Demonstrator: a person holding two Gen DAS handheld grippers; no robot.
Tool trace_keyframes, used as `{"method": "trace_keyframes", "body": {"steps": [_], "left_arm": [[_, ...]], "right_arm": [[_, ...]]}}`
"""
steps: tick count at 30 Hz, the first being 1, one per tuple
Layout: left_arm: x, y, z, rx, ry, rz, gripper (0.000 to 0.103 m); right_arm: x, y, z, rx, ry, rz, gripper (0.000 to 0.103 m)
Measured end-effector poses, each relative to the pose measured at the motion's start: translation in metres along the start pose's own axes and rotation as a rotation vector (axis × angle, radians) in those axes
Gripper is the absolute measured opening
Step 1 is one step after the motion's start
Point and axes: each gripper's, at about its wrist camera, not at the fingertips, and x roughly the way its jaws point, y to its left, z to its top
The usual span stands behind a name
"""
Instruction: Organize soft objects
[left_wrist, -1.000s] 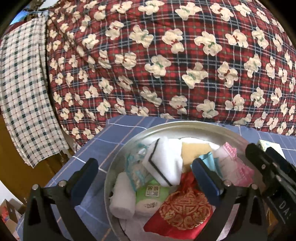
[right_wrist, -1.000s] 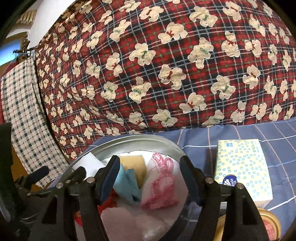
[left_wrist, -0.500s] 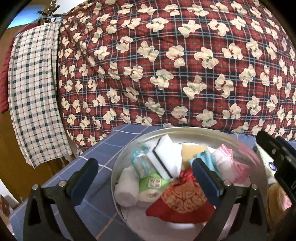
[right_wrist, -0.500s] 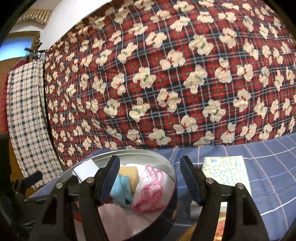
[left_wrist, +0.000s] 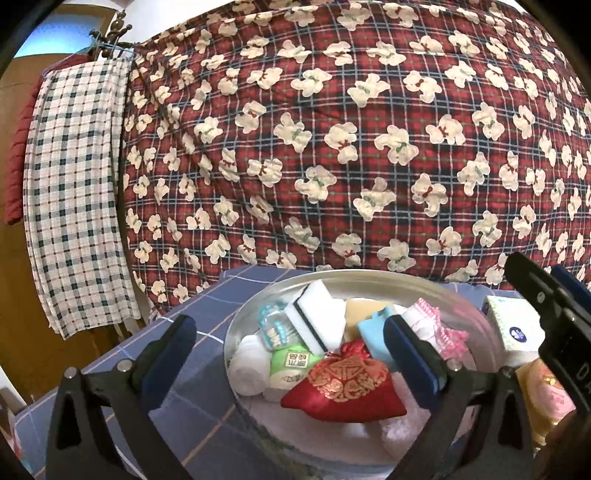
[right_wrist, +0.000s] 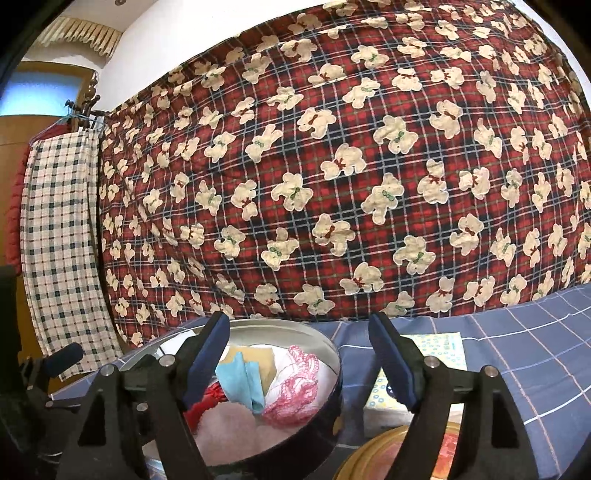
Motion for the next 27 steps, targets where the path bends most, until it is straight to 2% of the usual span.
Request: {"method": "trace_keyframes", "body": {"steps": [27], "left_arm": [[-0.0010, -0.0003, -0.0003, -0.003, 0.001, 0.003, 0.103]], "right_arm": [[-0.0033, 0.0015, -0.0016, -0.004, -0.004, -0.001, 0.081]]}}
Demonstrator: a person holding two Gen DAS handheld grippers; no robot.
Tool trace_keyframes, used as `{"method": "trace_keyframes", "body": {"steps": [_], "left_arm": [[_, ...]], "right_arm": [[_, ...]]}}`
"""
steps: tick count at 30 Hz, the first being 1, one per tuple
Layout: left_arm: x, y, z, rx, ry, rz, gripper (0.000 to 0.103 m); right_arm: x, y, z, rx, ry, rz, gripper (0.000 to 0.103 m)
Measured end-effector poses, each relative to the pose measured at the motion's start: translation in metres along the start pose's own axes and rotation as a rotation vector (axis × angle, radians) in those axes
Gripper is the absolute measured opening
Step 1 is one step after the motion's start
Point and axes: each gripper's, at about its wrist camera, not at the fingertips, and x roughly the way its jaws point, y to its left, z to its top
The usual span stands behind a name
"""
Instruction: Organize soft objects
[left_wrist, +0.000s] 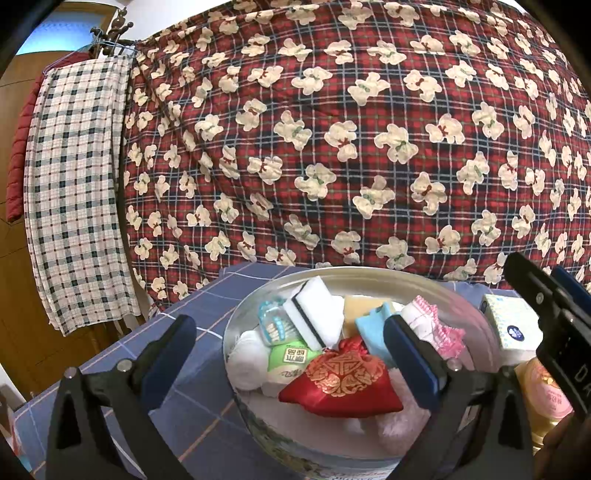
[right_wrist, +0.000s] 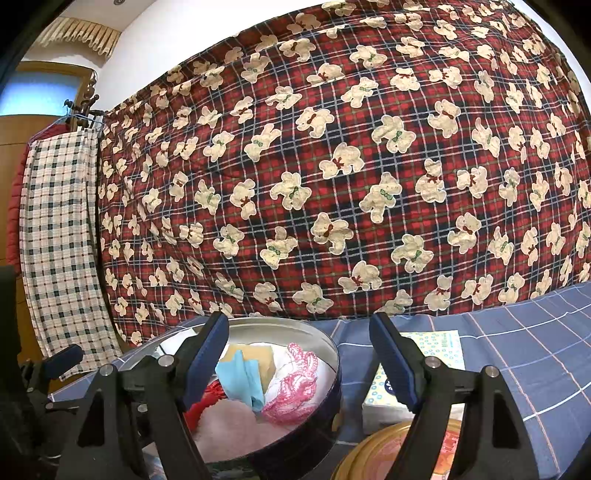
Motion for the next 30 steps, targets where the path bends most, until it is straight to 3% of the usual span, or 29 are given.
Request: {"method": "trace_keyframes", "body": {"steps": [30], "left_arm": [[-0.0056, 0.0051, -0.0006, -0.013, -0.005, 0.020, 0.103]], "right_arm": [[-0.0022, -0.0039, -0.0023, 0.002, -0.014, -0.007, 0.081]]}}
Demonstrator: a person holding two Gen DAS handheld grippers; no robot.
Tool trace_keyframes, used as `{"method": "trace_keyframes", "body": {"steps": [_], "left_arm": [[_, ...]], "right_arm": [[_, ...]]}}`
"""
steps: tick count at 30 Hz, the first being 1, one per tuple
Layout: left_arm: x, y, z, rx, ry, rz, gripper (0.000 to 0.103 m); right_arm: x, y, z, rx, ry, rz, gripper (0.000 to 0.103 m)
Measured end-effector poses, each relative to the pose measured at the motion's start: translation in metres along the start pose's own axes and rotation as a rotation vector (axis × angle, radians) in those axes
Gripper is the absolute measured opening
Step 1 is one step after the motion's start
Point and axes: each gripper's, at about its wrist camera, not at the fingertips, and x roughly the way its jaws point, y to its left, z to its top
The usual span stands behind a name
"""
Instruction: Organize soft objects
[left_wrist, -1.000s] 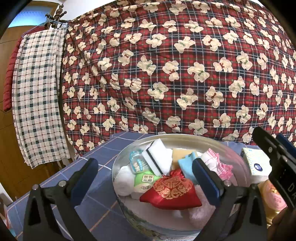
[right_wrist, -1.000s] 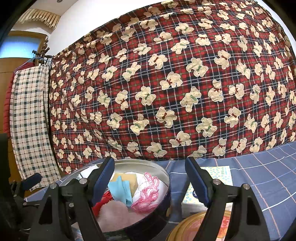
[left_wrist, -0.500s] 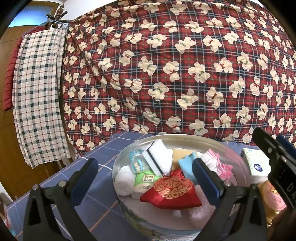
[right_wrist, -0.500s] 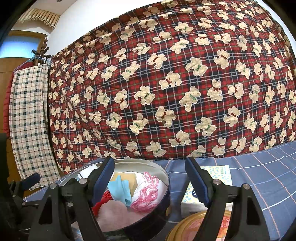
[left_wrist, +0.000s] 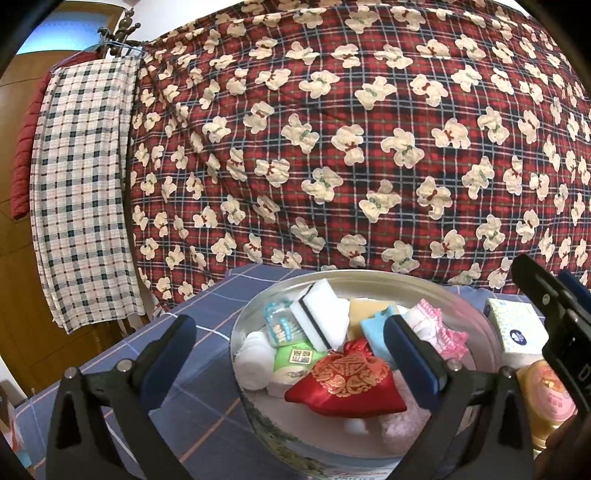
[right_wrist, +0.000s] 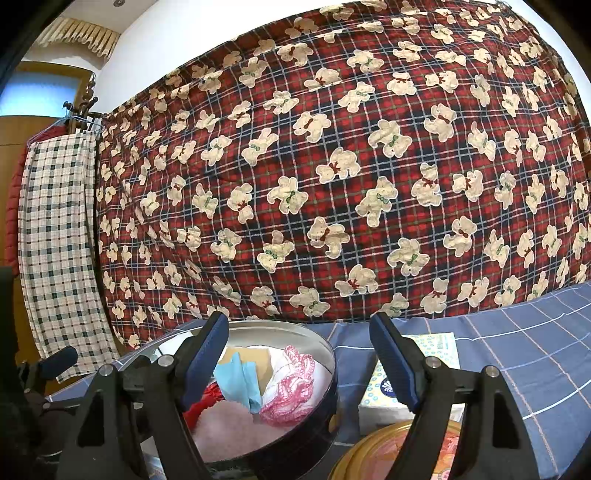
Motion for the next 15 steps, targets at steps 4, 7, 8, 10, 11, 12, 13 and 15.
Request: {"method": "trace_keyframes", "body": {"steps": [4, 7, 8, 10, 11, 12, 13, 15], "left_arm": [[0.0006, -0.0014, 0.0005, 0.006, 0.003, -0.010, 0.103], [0.0036, 0.0008, 0.0004, -0.018, 0.016, 0.003, 0.103], [0.0050, 0.0018, 0.0001, -0.029, 0.020, -0.007, 0.103], [0.0067, 0.0055, 0.0003, -0.057, 0.027, -0.026, 0.103], [0.0069, 0.0061, -0.0001, -0.064, 0.028, -0.033, 0.103], [0.0076, 0.0066, -0.0002, -0.067, 0.030, -0.041, 0.103], [0.0076, 0.0056, -0.0003, -0.065, 0.030, -0.044, 0.103], [0.0063, 0.0023, -0.0008, -0.053, 0.025, -0.043, 0.103]], "right_arm": [[0.0001, 0.0004, 0.0001, 0.000, 0.000, -0.002, 0.081], [-0.0007, 0.0001, -0.0004, 0.000, 0.000, -0.002, 0.081], [0.0000, 0.0002, 0.0000, 0.000, 0.000, -0.001, 0.081], [0.0003, 0.0003, 0.0001, -0.001, 0.001, -0.001, 0.081], [0.0001, 0.0003, -0.0001, -0.001, 0.002, -0.001, 0.081], [0.0004, 0.0005, 0.0001, 0.000, 0.003, 0.000, 0.081], [0.0004, 0.0006, 0.0000, -0.001, 0.003, -0.001, 0.081], [0.0003, 0.0008, 0.0000, -0.001, 0.002, -0.001, 0.081]]}}
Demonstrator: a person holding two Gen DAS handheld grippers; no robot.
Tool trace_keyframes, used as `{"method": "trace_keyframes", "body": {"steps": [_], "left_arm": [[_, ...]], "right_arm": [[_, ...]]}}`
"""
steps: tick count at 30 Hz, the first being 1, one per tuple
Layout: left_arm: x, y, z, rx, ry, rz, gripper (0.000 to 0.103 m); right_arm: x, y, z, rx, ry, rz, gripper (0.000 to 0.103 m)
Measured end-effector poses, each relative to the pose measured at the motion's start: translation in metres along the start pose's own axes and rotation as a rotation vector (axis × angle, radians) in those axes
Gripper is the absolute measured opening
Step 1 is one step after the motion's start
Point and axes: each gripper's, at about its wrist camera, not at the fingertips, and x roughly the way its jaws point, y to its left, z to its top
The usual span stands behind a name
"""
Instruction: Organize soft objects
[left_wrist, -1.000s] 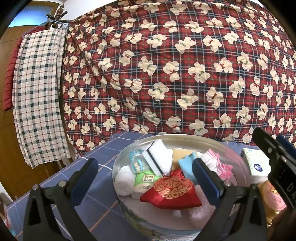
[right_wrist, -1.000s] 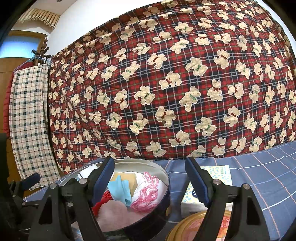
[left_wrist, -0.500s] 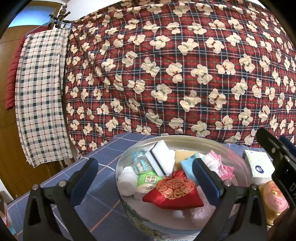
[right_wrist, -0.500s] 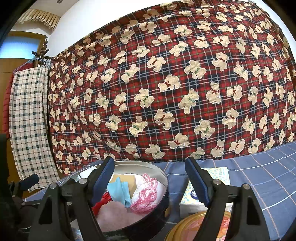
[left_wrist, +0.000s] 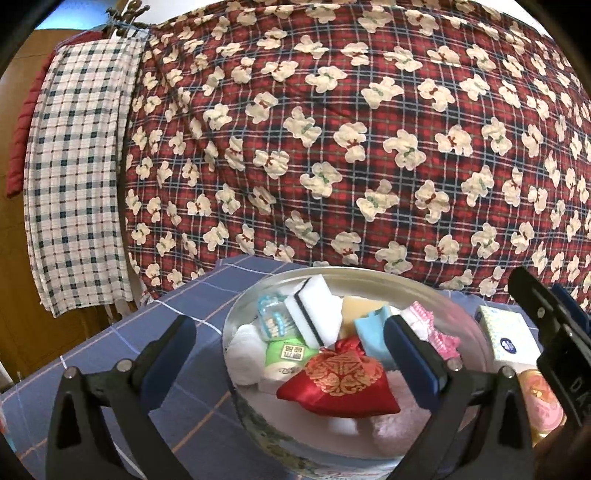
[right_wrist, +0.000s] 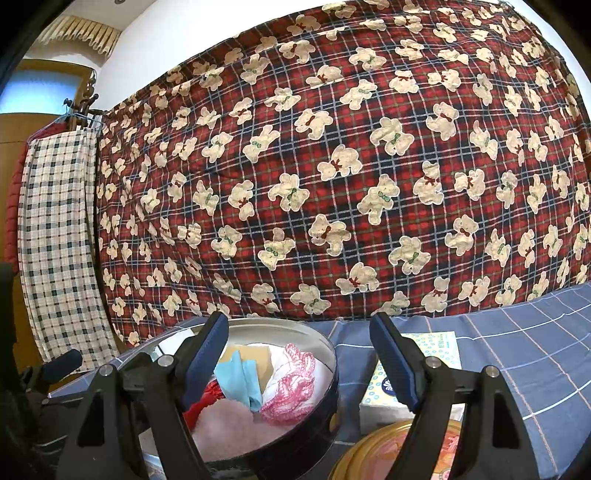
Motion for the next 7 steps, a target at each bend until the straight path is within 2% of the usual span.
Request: {"method": "trace_keyframes", "body": {"steps": [7], "left_arm": [[-0.0018, -0.0037, -0.0004, 0.010, -0.005, -0.002, 0.103]], "right_arm": [[0.0003, 0.0004, 0.0005, 0.000, 0.000, 0.000, 0.081]]}}
